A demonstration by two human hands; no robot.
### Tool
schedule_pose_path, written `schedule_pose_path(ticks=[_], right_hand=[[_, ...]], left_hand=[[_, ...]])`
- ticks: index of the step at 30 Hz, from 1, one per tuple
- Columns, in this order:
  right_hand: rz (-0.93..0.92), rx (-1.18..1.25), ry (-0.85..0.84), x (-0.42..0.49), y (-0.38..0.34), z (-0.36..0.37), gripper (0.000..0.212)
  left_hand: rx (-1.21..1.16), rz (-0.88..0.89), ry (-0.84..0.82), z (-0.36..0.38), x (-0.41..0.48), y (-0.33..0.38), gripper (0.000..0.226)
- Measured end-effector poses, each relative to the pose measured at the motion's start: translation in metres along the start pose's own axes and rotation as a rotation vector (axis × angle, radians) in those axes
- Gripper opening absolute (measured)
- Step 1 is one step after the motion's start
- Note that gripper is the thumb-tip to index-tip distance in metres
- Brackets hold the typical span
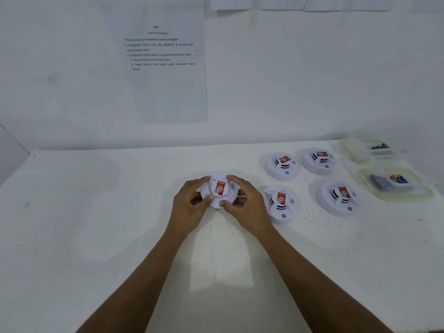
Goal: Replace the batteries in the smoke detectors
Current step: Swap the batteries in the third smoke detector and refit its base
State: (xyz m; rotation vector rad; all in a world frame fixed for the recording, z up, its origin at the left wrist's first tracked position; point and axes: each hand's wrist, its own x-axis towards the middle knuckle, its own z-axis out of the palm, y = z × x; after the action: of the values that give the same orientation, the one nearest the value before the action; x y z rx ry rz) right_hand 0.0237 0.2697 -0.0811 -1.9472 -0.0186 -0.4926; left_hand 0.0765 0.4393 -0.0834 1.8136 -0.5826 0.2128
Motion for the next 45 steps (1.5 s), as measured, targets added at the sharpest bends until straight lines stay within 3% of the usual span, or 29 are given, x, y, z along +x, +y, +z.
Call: schedule_pose_path(ticks=[11, 26, 45], right_hand=[[-0.014, 0.008, -0.011, -0.001, 0.003, 0.000, 0.061], [0.020, -0.002, 0.004, 0.001, 0.008, 0.001, 0.042], [0.016, 0.001, 0.004, -0.001, 0.011, 0.002, 0.043]], left_hand=[[-0.001, -0.033, 0.004, 0.002, -0.001, -0.006, 0.044], [-0.003, -0.048, 0.009, 0.003, -0.001, -0.007, 0.042], [0.006, -0.065, 0.004, 0.003, -0.002, -0.007, 0.039]])
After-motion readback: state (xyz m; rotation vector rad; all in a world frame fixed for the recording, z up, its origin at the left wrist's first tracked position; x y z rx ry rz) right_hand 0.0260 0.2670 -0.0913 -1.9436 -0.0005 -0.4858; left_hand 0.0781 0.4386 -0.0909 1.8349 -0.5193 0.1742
